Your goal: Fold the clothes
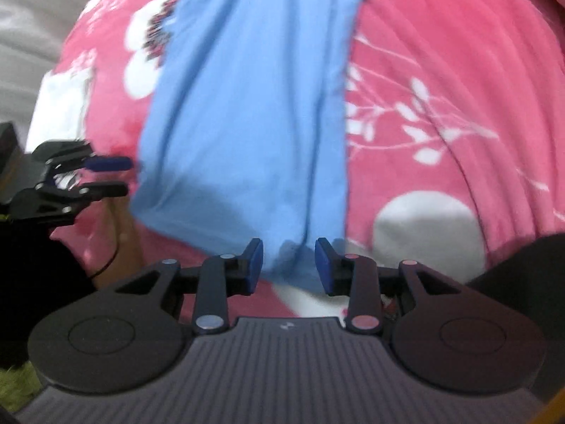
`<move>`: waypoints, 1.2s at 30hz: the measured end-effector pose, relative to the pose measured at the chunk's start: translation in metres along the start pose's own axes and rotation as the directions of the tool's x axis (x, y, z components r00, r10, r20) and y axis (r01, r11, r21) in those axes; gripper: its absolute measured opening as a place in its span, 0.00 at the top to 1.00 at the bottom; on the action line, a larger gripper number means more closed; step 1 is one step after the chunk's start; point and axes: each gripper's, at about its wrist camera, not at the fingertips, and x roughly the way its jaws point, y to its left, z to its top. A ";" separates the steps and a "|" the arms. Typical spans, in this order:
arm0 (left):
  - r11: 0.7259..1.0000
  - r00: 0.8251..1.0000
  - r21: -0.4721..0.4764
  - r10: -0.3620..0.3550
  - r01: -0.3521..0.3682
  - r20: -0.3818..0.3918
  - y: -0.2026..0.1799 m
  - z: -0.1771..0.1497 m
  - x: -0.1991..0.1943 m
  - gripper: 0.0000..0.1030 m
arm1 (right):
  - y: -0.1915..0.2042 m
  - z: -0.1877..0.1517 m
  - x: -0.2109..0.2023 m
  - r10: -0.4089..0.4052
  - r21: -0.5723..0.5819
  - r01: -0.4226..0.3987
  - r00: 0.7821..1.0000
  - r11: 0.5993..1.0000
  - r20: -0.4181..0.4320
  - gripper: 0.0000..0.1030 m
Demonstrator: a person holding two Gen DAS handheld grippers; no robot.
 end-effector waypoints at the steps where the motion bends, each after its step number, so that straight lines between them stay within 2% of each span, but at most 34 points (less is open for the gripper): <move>1: 1.000 1.000 0.008 0.006 -0.006 -0.007 -0.001 0.001 0.002 0.70 | -0.004 0.000 0.003 0.011 0.019 -0.011 1.000 1.000 0.016 0.71; 5: 1.000 0.999 0.025 0.012 -0.011 -0.033 -0.004 -0.002 0.005 0.70 | -0.008 0.001 0.013 0.050 0.022 -0.051 0.996 0.998 0.073 0.74; 8: 1.000 0.999 0.022 0.007 -0.006 -0.050 -0.003 -0.004 0.008 0.70 | -0.011 0.009 0.018 0.047 0.039 -0.050 0.995 0.998 0.083 0.73; 10: 1.000 0.998 0.020 0.006 -0.005 -0.055 -0.002 -0.005 0.009 0.70 | -0.013 0.014 0.025 0.064 0.058 -0.068 0.996 0.996 0.062 0.74; 13: 1.000 0.999 0.003 0.001 0.000 -0.054 0.001 -0.006 0.008 0.69 | -0.014 0.010 0.035 0.090 0.083 -0.088 0.996 0.993 -0.021 0.74; 16: 1.000 0.999 -0.011 -0.002 0.001 -0.053 0.004 -0.006 0.007 0.68 | -0.011 0.004 0.033 0.088 0.089 -0.086 0.996 0.992 -0.022 0.74; 19: 1.000 0.999 -0.019 0.000 -0.001 -0.051 0.006 -0.006 0.005 0.68 | -0.012 0.009 0.030 0.077 0.100 -0.078 0.997 0.992 0.017 0.73; 21: 1.000 0.999 -0.027 -0.002 0.001 -0.047 0.006 -0.007 0.004 0.67 | -0.013 0.011 0.037 0.066 0.116 -0.064 0.998 0.991 -0.009 0.73; 23: 0.999 0.999 -0.035 -0.004 0.002 -0.043 0.006 -0.008 0.005 0.66 | -0.010 0.010 0.045 0.065 0.113 -0.059 0.997 0.992 -0.045 0.79; 24: 0.999 0.999 -0.037 -0.005 0.004 -0.041 0.006 -0.008 0.005 0.66 | -0.008 0.010 0.046 0.065 0.103 -0.059 0.996 0.993 -0.056 0.92; 25: 0.999 0.999 -0.037 -0.007 0.005 -0.039 0.006 -0.009 0.004 0.66 | -0.006 0.009 0.045 0.063 0.093 -0.057 0.996 0.994 -0.057 0.97; 33: 0.999 0.999 -0.014 -0.034 0.034 -0.038 0.003 -0.008 0.003 0.65 | 0.005 0.001 0.002 -0.043 0.012 0.043 0.999 0.999 -0.026 0.99; 36: 0.999 0.998 -0.017 -0.042 0.041 -0.050 0.002 -0.008 0.005 0.65 | 0.008 0.001 -0.003 -0.121 -0.032 0.120 0.992 0.992 -0.020 0.99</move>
